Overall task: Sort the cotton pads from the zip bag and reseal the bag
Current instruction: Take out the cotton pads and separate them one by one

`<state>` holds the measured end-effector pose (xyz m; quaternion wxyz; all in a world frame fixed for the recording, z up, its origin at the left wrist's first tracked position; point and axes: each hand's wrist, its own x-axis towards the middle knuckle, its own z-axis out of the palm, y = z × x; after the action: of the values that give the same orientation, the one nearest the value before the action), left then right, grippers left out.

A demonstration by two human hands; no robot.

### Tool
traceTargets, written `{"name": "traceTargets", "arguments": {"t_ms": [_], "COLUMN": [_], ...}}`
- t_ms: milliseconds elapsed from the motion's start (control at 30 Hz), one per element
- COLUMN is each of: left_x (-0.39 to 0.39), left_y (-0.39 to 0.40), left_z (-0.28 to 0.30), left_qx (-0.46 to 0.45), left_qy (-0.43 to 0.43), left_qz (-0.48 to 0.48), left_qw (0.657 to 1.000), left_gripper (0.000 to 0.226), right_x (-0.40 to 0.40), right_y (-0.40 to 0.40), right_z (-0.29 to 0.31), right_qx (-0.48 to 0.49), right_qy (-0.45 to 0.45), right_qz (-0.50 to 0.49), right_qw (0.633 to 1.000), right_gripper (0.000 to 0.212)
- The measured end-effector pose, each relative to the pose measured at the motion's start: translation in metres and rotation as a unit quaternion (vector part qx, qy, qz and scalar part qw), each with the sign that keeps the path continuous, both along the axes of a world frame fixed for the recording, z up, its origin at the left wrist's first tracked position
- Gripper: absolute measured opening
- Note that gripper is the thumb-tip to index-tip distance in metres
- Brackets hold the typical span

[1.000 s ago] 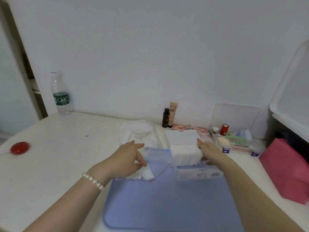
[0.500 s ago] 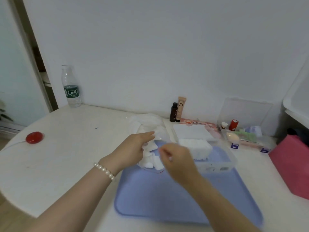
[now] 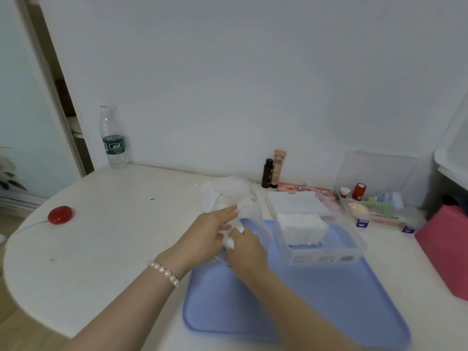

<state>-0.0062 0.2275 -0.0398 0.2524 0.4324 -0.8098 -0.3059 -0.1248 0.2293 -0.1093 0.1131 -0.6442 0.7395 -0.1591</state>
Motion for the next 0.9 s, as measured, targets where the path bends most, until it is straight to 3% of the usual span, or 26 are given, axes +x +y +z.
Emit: {"name": "traceTargets", "arguments": {"t_ms": [100,167,233,333,500,667,900], "left_x": [0.000,0.000,0.000,-0.001,-0.007,-0.009,-0.014], "left_y": [0.001,0.001,0.000,-0.002,-0.004,-0.001,0.003], "left_z": [0.002,0.001,-0.001,-0.001,0.000,0.000,0.005], "left_qx": [0.002,-0.002,-0.002,0.004,-0.010,-0.021,-0.049], "left_qy": [0.008,-0.002,-0.009,-0.013,-0.035,-0.056,-0.003], "left_qz": [0.005,0.010,0.013,0.012,0.003,-0.006,0.009], "left_qw": [1.000,1.000,1.000,1.000,0.999,0.998,0.999], "left_gripper": [0.062,0.065,0.066,0.067,0.064,0.057,0.038], "right_x": [-0.006,-0.008,-0.009,-0.018,-0.032,-0.043,-0.069], "right_y": [0.003,0.006,0.015,0.032,0.052,0.063,0.080], "right_z": [-0.001,-0.003,0.006,0.014,0.028,0.039,0.063], "right_qx": [-0.039,-0.123,-0.174,-0.212,-0.104,-0.049,0.006], "right_qy": [-0.020,0.046,0.070,0.066,-0.179,-0.311,-0.471], "right_qz": [0.014,0.026,0.035,0.030,0.004,-0.043,-0.046], "right_qw": [0.999,0.991,0.982,0.975,0.978,0.948,0.881], "right_gripper": [0.023,0.013,0.038,0.041,0.042,0.033,0.013]}}
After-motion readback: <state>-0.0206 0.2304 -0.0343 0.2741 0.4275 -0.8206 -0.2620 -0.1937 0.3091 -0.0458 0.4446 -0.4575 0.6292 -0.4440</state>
